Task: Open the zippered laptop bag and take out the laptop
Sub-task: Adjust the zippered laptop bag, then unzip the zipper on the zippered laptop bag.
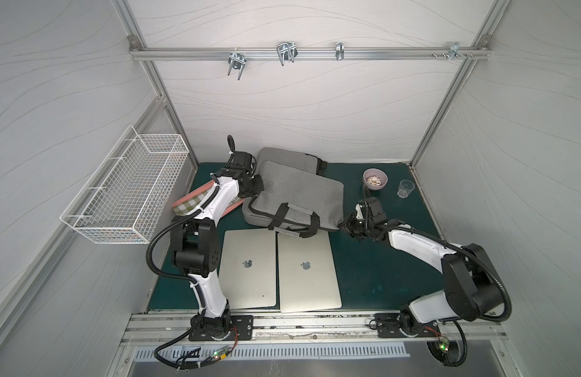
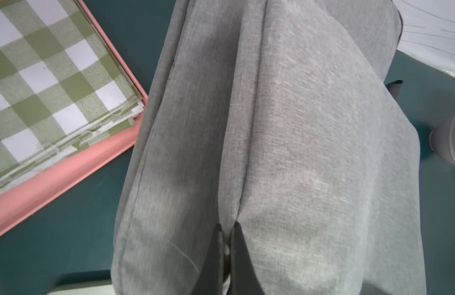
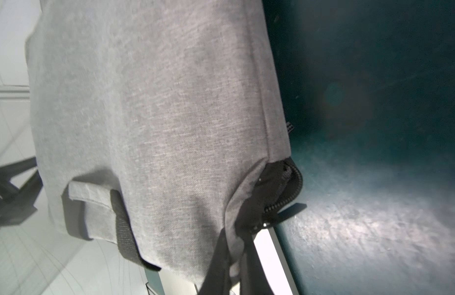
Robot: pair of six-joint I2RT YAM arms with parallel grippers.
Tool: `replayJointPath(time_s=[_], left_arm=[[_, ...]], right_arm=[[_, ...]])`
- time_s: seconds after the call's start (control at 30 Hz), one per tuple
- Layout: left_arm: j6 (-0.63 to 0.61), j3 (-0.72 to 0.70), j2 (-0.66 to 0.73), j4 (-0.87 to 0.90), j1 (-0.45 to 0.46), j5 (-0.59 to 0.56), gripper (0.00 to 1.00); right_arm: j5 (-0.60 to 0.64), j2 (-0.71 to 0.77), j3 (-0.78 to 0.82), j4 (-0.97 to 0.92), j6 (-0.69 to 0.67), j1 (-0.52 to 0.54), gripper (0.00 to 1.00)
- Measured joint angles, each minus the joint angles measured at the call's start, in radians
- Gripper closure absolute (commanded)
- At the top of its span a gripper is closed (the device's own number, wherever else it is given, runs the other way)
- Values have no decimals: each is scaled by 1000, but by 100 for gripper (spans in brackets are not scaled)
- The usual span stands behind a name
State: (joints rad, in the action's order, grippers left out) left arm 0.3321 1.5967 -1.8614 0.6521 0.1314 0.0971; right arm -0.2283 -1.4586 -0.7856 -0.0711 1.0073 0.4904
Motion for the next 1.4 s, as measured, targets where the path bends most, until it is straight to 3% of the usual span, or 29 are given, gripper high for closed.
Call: replayJointPath(time_s=[0.2, 0.4, 0.5, 0.7, 0.93, 1.1, 1.4], left_arm=[[-19, 16, -40, 2, -13, -16, 69], [-37, 17, -43, 9, -13, -32, 45], [-47, 19, -41, 32, -13, -48, 40], [-49, 13, 21, 72, -13, -59, 37], [9, -121, 228, 79, -11, 8, 35], [144, -331, 366, 41, 29, 83, 34], [507, -630, 507, -112, 211, 113, 34]], right_arm=[[11, -26, 0, 3, -43, 20, 83], [6, -14, 3, -50, -163, 32, 53], [10, 32, 3, -89, -247, 32, 41], [31, 179, 23, -124, -415, -21, 37], [-24, 246, 135, -91, -528, -175, 38], [-79, 241, 194, -30, -586, -187, 39], [-85, 314, 388, 140, -588, -164, 35]])
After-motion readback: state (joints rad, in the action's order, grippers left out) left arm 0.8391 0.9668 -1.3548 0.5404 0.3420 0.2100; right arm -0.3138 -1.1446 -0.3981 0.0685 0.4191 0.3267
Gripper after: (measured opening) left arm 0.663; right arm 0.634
